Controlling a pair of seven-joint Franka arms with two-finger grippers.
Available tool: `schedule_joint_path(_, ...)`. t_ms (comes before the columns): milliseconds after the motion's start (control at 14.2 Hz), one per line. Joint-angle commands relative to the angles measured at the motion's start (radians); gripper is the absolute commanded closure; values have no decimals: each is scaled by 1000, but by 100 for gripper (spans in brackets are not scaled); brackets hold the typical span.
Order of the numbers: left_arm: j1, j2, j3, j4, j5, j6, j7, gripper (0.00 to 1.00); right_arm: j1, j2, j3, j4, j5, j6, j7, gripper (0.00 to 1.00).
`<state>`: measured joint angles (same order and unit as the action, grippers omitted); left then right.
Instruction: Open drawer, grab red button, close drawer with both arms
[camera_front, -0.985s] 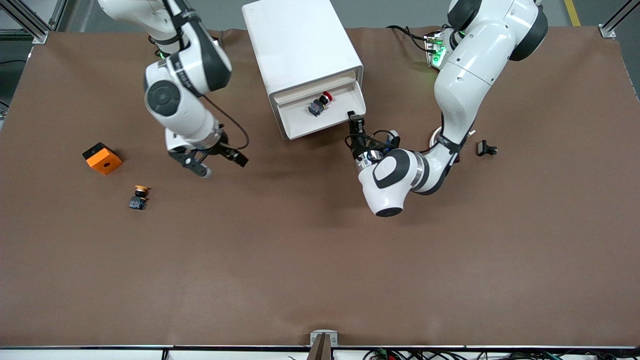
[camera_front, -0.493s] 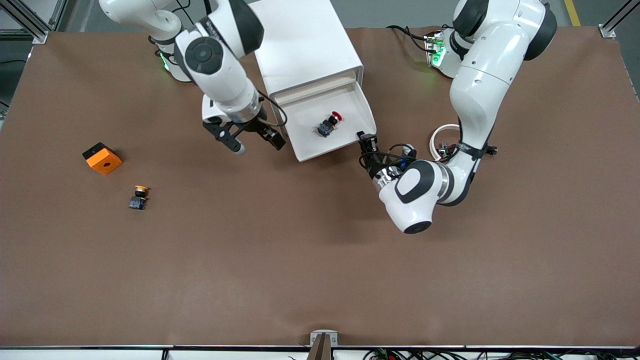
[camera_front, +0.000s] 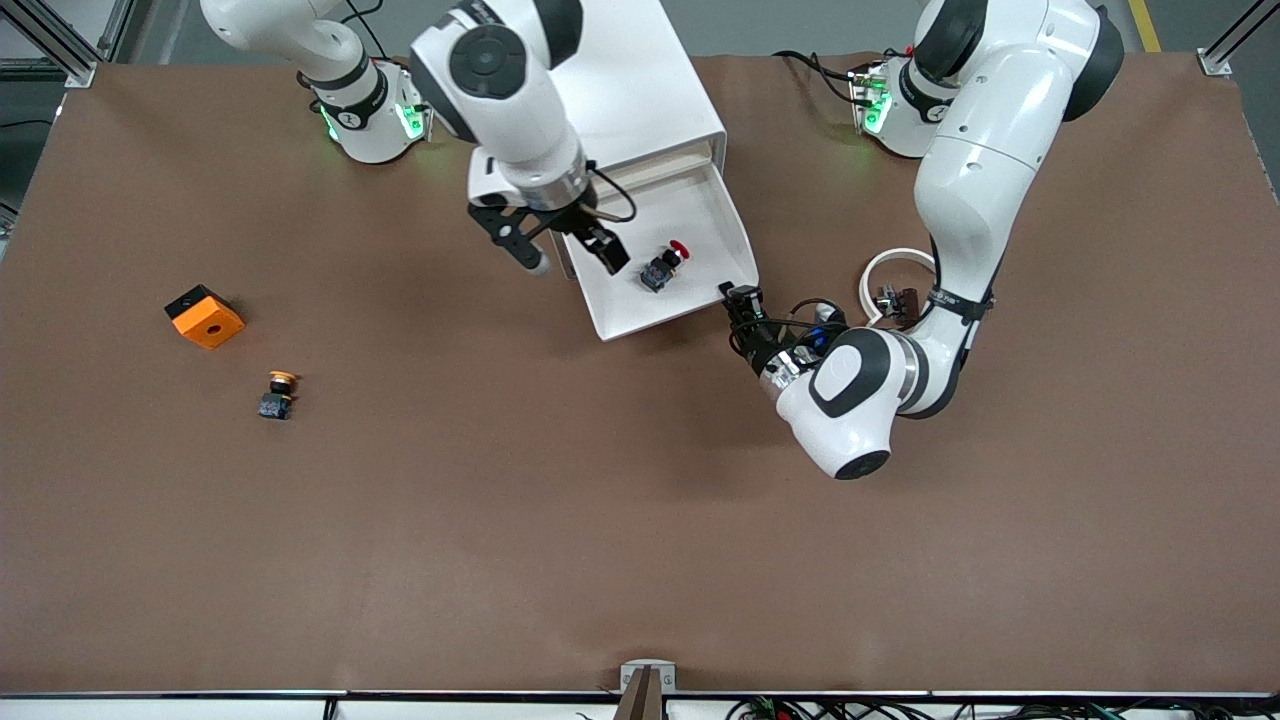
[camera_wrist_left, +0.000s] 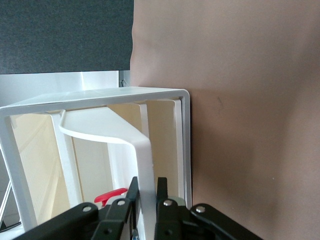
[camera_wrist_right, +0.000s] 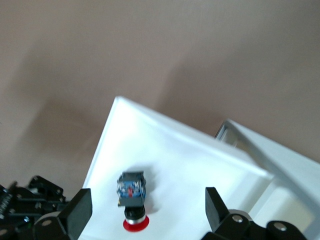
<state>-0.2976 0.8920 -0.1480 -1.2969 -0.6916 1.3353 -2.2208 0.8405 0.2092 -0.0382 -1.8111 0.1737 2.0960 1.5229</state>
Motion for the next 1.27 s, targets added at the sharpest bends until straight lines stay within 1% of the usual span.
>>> schedule_joint_path(0, 0, 1, 4, 8, -19, 4, -3, 50, 41, 114, -17, 114, 1, -10, 37, 0)
schedule_joint_path(141, 0, 1, 4, 7, -20, 2, -4, 11, 54, 151, -17, 144, -11, 7, 37, 0)
schedule_joint_path(211, 0, 1, 4, 7, -20, 2, -5, 4, 55, 160, -17, 144, -31, 28, 37, 0)
schedule_joint_path(281, 0, -1, 4, 7, -20, 2, -4, 0, 63, 176, -17, 144, -49, 47, 37, 0)
schedule_joint_path(633, 2, -10, 2, 8, -23, 2, -4, 0, 95, 236, -17, 147, -101, 73, 37, 0)
schedule_joint_path(774, 14, -18, -5, 8, -17, 4, 4, 0, 104, 259, -17, 167, -103, 73, 37, 0)
schedule_joint_path(915, 15, -41, -4, 10, -2, 2, 58, 0, 120, 280, -17, 173, -102, 73, 39, 0)
schedule_joint_path(1196, 12, -109, -7, 13, 92, 2, 237, 0, 121, 306, -16, 183, -97, 73, 72, 0)
